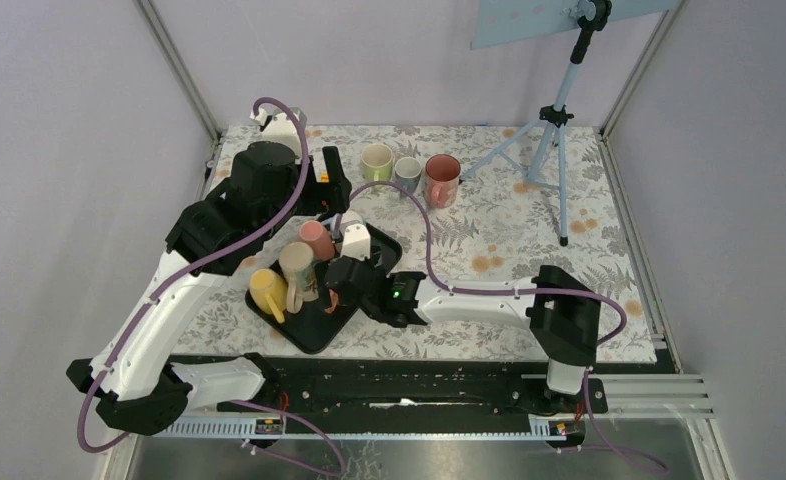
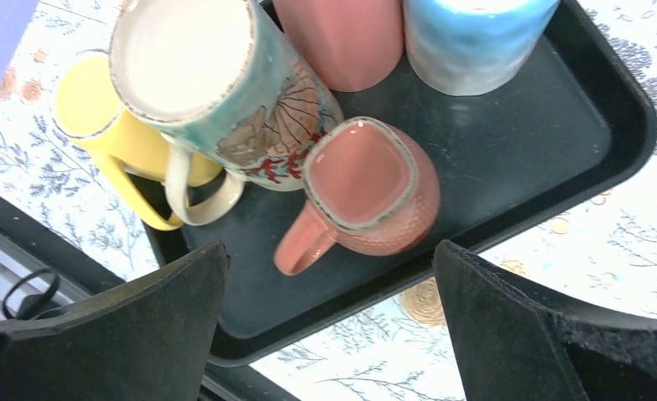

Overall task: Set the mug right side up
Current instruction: Turn over the cup on the tray.

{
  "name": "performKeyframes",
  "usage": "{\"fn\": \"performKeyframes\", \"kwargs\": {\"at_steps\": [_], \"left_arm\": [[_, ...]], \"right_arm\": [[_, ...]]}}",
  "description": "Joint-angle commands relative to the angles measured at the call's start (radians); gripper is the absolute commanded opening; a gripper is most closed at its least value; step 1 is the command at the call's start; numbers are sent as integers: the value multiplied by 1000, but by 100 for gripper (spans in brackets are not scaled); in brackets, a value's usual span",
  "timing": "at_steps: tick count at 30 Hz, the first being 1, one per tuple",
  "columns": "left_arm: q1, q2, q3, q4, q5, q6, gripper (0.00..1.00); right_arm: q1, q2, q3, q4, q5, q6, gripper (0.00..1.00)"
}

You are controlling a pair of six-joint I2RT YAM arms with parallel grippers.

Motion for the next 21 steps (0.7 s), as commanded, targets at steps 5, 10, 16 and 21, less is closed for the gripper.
{"fn": "performKeyframes", "kwargs": {"at_steps": [5, 10, 16, 21], "left_arm": [[5, -12, 2, 46, 19, -5, 99], [5, -15, -5, 46, 19, -7, 99], [4, -19, -2, 46, 21, -7, 99], [4, -25, -14, 46, 19, -7, 99]], "right_arm": [[12, 122, 158, -178, 29, 93, 100], [12, 151, 165, -197, 17, 105, 100], [-13, 160, 148, -198, -26, 104, 100], [-43, 149, 133, -187, -54, 56, 100]]}}
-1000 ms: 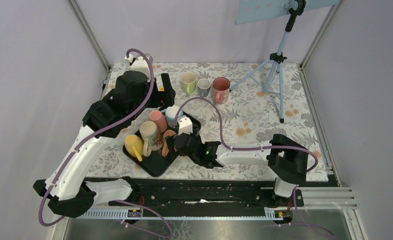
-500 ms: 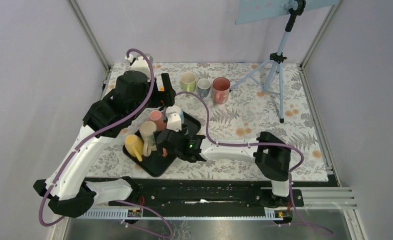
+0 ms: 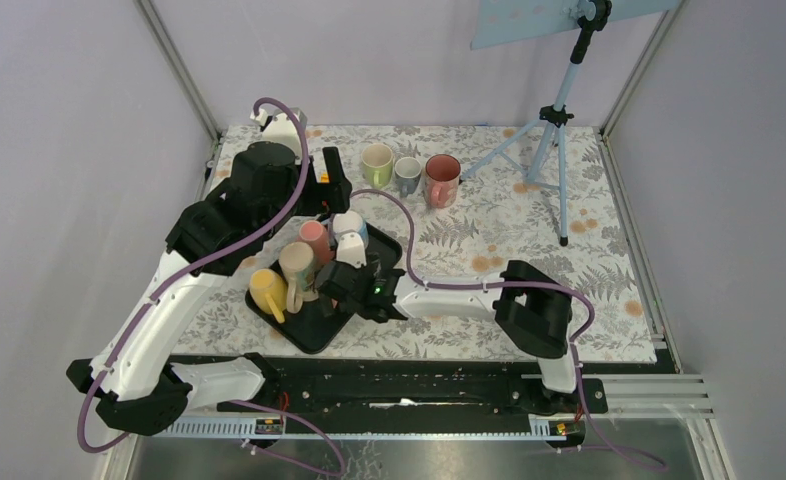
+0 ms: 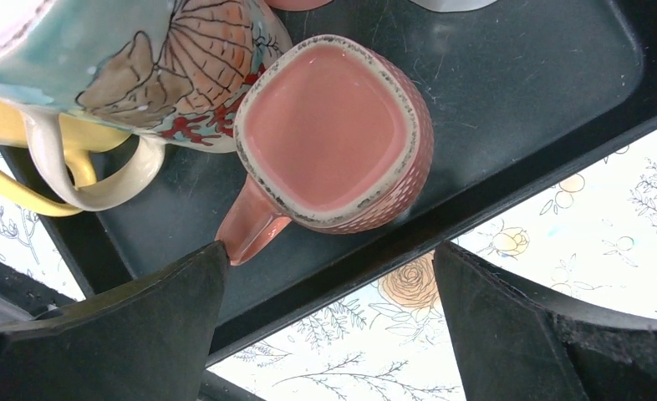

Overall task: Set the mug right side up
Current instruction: Turn over the cup on the tray.

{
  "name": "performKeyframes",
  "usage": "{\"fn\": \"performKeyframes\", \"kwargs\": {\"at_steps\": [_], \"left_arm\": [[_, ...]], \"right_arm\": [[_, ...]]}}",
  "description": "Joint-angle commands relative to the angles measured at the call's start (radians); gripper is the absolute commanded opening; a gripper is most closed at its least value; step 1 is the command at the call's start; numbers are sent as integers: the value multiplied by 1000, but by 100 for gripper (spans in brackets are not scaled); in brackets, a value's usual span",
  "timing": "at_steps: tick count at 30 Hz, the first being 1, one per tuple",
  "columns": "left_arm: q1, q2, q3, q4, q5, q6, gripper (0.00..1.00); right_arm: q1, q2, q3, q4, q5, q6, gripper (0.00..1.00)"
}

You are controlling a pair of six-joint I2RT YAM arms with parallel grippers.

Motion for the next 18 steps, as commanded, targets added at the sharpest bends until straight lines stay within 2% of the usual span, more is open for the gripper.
{"fn": "performKeyframes", "kwargs": {"at_steps": [1, 10, 18], "left_arm": [[3, -25, -15, 46, 14, -8, 99], [4, -23, -20, 47, 15, -12, 99], [3, -16, -26, 56, 21, -12, 99]], "right_arm": [[-39, -19, 1, 2, -18, -27, 100], [-84, -72, -53, 3, -21, -32, 100], [-82, -87, -2, -1, -55, -12, 100]]}}
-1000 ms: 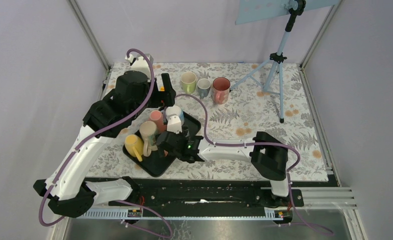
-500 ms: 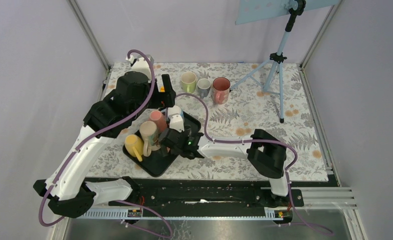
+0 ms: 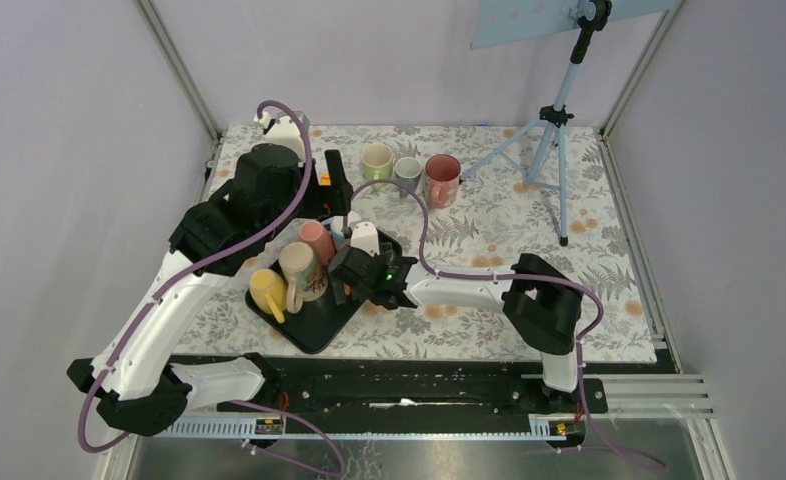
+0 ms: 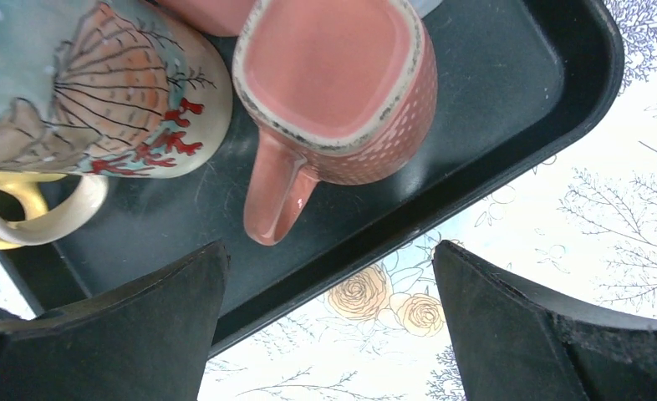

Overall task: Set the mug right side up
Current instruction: Turn over the cup on the tray.

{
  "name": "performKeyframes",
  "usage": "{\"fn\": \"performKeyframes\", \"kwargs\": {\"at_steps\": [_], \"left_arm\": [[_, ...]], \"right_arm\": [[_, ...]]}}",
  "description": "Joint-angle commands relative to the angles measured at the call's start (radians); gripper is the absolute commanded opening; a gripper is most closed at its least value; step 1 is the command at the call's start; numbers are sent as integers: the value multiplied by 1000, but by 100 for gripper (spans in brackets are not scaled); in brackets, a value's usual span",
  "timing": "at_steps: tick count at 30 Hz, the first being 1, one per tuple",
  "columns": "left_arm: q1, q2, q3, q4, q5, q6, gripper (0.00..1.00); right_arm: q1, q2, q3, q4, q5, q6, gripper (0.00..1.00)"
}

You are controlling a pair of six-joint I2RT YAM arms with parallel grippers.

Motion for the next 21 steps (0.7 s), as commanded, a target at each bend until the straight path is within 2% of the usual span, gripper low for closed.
{"fn": "performKeyframes", "kwargs": {"at_steps": [1, 10, 21], "left_arm": [[4, -11, 1, 52, 15, -8, 99], [4, -11, 2, 54, 19, -11, 99], [4, -12, 8, 54, 25, -9, 99]], "right_arm": [[3, -48, 65, 2, -11, 11, 100], [-1, 65, 189, -82, 19, 23, 100], [-49, 55, 116, -93, 7, 56, 100]]}}
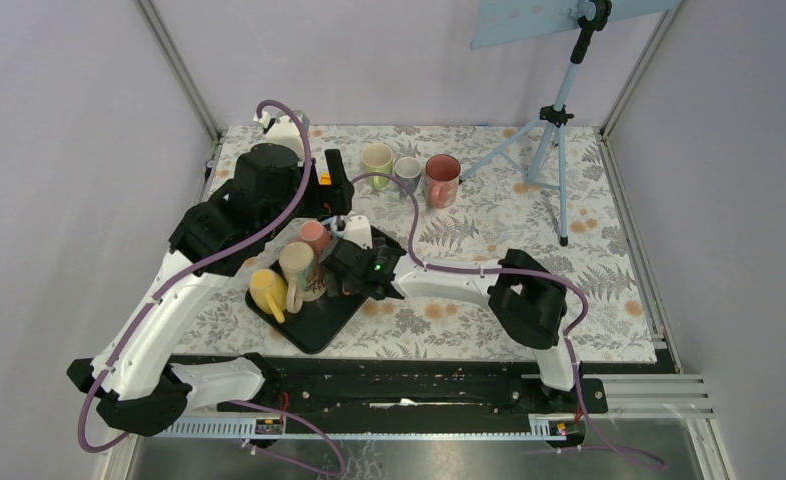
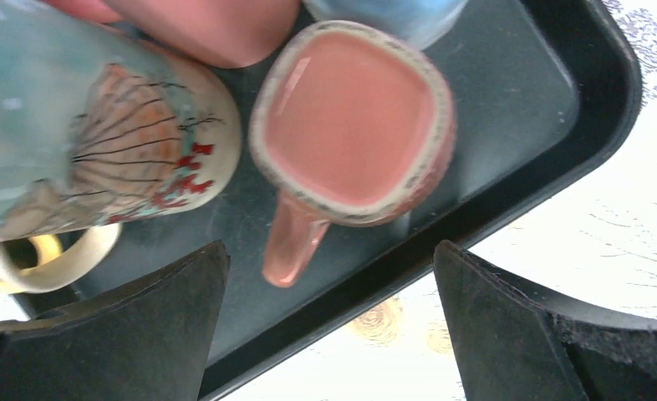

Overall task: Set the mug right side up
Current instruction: Turn over the cup on the tray.

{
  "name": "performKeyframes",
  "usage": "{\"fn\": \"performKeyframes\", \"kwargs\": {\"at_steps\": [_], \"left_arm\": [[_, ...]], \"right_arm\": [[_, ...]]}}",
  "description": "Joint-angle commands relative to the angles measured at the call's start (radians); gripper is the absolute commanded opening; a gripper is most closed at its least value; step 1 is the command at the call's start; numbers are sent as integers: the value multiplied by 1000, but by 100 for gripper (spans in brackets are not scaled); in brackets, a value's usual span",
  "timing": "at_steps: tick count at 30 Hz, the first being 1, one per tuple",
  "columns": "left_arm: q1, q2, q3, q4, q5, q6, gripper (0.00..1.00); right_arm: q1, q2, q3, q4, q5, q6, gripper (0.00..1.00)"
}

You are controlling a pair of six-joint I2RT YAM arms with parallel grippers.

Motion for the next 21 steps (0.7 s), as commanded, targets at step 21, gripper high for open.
{"fn": "performKeyframes", "kwargs": {"at_steps": [21], "left_arm": [[3, -8, -9, 69, 28, 5, 99]], "right_arm": [[-78, -57, 29, -49, -85, -142, 89]]}}
